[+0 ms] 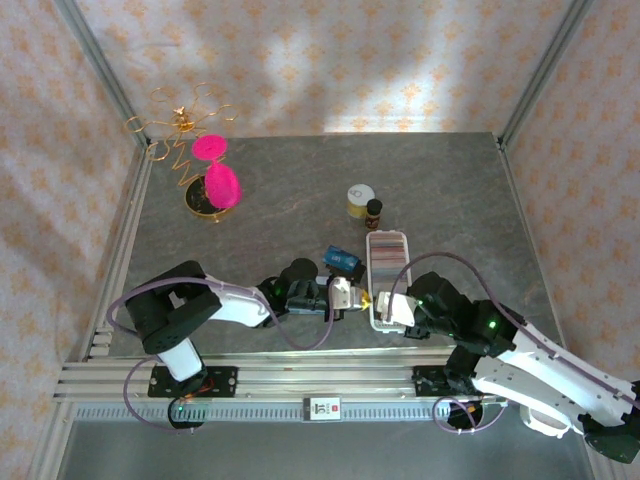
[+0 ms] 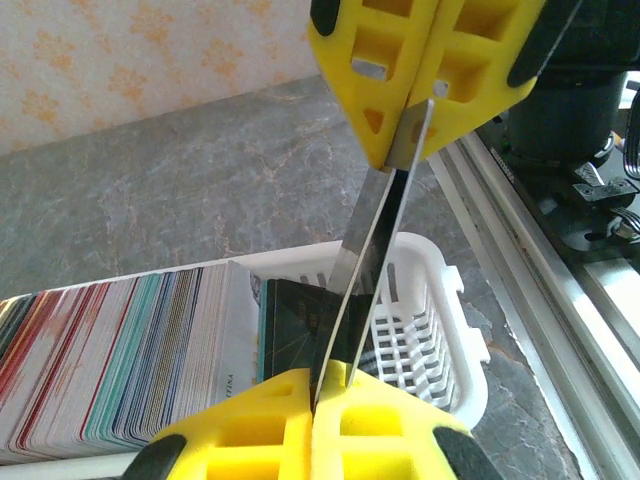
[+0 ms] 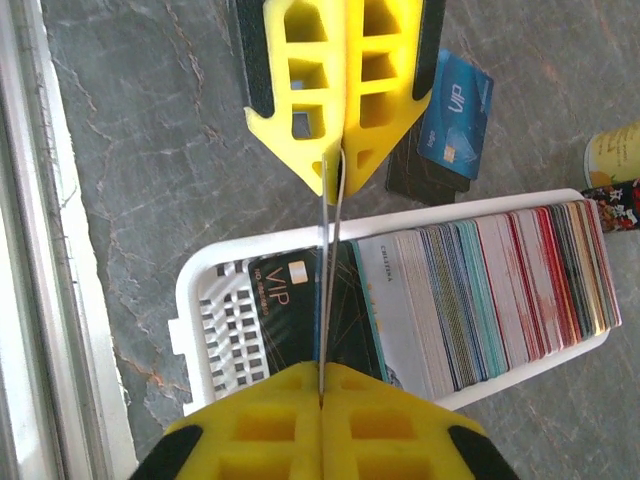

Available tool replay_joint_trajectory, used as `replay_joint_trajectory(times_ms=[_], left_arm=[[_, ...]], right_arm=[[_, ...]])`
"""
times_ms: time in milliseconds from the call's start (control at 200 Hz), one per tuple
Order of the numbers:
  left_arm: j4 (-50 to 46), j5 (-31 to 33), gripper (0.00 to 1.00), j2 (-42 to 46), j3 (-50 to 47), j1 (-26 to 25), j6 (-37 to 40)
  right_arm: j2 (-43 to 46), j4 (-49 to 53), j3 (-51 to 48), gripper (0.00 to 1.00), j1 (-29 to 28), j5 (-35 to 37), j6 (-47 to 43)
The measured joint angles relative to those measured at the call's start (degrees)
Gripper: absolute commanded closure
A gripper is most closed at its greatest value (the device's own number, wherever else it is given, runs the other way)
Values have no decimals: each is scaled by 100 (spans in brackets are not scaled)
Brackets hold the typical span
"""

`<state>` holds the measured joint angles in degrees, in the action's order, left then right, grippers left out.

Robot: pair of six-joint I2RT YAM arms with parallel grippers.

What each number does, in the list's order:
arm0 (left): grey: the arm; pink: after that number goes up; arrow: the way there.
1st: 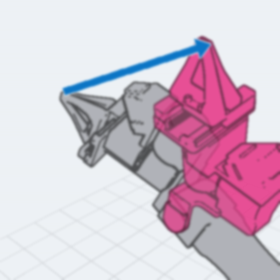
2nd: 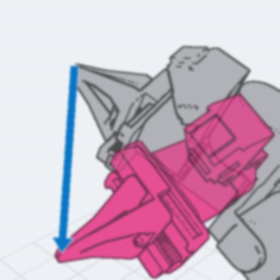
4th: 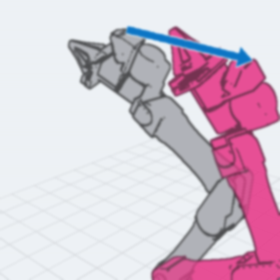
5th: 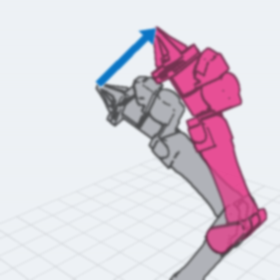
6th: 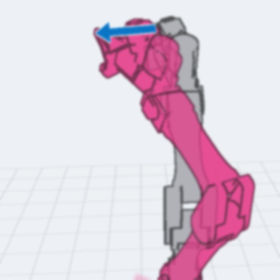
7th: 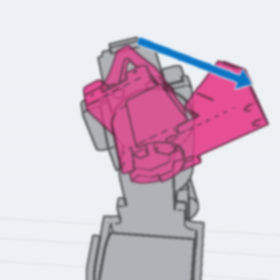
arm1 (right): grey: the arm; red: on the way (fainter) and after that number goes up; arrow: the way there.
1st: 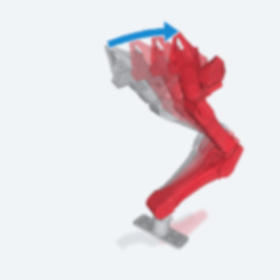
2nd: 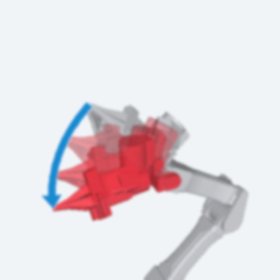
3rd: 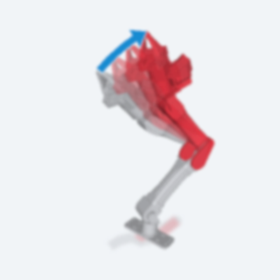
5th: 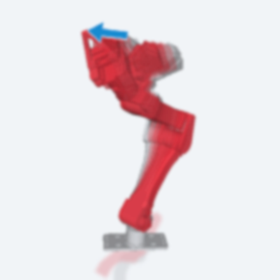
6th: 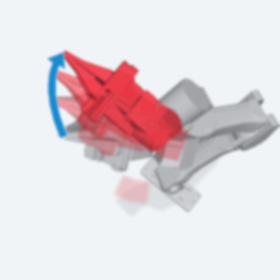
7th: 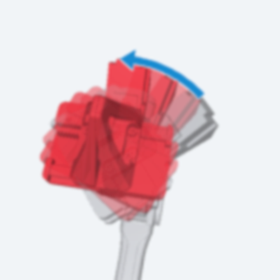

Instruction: Put the credit cards into the card holder

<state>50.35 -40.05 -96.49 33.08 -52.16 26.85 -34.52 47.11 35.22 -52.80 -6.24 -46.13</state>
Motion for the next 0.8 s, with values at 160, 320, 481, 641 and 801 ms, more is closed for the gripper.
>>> replay_joint_trajectory(times_ms=[160, 320, 481, 641, 801], left_arm=[[7, 24, 100, -157, 149, 2, -42], [11, 129, 100, -319, 214, 0, -42], [63, 402, 100, -345, 227, 2, -37], [149, 739, 100, -302, 225, 2, -33], [203, 922, 100, 92, 55, 20, -39]], right_arm=[[2, -13, -116, 83, 0, 234, -20], [4, -59, -260, 74, -2, 409, -68], [4, -74, -326, 69, -2, 511, -81], [61, -138, -319, 59, -2, 588, -109], [129, -299, -26, 48, 0, 627, -31]])
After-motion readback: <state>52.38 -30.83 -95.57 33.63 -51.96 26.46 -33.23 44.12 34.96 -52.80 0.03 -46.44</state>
